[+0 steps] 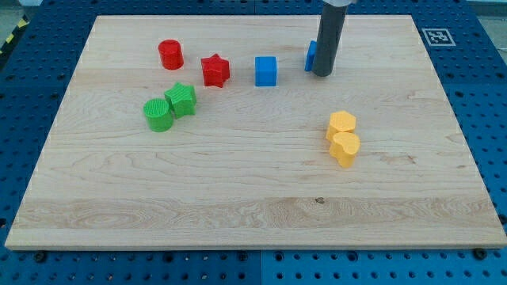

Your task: Push the blue triangle to the top right of the blue cube

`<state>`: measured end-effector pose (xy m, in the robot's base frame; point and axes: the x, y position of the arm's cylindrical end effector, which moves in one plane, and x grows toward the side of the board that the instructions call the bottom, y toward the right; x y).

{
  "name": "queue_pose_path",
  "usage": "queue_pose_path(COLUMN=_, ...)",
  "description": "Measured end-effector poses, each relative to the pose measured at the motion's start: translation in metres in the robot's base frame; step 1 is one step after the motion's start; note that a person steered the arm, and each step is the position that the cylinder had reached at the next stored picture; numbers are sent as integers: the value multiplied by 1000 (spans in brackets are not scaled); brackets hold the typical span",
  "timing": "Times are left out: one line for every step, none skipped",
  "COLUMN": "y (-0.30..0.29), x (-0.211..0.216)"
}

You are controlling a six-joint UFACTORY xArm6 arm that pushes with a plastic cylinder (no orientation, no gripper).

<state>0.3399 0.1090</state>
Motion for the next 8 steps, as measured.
queue_pose_path(y=18, x=1)
queue_pose_path(y=31, x=1)
queue_pose_path(y=29, x=-2)
queue_pose_path(y=20, x=-14)
queue_pose_path(y=11, x=-25)
queue_pose_path(y=1, x=-28)
queue_pose_path(y=-14, x=-29)
queue_pose_path(y=-23, x=-30)
